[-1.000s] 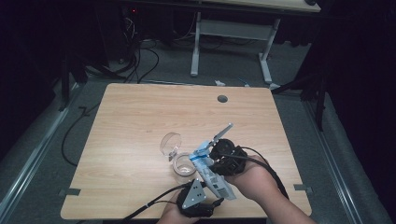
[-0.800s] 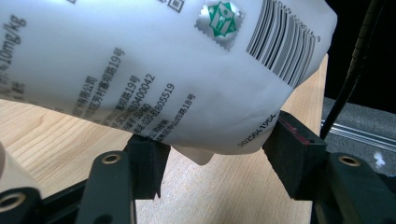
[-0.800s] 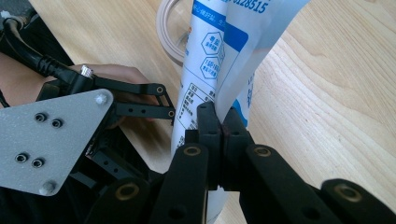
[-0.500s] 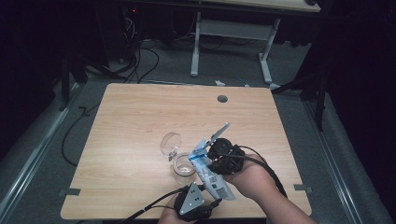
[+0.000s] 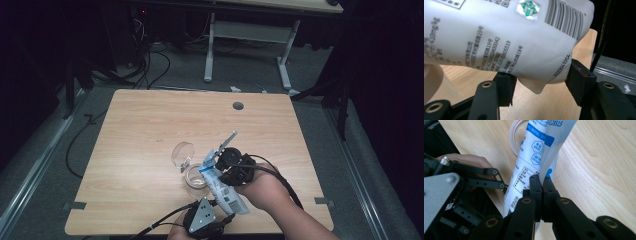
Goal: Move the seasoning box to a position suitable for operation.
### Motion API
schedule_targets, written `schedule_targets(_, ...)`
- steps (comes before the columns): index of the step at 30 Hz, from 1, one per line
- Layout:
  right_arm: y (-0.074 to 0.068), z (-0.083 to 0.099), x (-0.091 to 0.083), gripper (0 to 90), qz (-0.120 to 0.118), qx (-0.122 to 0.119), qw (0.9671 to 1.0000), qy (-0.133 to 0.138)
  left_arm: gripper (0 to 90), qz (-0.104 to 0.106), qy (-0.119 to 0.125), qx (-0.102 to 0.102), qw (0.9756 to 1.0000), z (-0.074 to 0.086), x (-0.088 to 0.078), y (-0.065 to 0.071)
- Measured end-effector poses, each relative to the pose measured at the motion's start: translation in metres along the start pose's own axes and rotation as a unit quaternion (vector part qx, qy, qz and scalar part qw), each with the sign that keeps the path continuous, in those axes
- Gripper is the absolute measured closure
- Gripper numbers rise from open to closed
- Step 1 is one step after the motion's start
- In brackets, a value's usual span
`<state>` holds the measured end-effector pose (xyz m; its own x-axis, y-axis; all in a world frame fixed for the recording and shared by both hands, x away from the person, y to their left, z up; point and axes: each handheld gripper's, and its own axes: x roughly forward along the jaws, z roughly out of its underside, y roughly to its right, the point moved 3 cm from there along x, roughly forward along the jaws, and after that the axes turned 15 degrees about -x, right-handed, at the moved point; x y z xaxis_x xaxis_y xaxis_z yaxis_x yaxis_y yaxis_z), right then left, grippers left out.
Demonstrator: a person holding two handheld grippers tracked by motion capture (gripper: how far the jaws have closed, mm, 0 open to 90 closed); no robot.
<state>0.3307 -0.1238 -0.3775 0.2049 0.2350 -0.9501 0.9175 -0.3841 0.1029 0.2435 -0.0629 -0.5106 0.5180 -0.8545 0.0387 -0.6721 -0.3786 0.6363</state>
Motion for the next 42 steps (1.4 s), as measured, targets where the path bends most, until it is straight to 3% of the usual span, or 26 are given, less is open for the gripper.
schedule_targets(10,-0.001,-0.011,0.0,89.4,0.007,-0.015,0.9998,-0.01,45.6,0.003,0.006,0.01,0.9999,-0.003,-0.004,0.002)
schedule_targets(23,-0.001,-0.016,0.001,88.9,0.004,0.009,0.9999,-0.006,48.5,0.0,0.011,0.013,0.9999,-0.005,-0.004,0.004)
schedule_targets(42,0.001,-0.019,0.003,89.4,0.003,-0.009,0.9999,-0.008,48.4,-0.001,0.004,0.007,1.0,-0.008,-0.003,0.004)
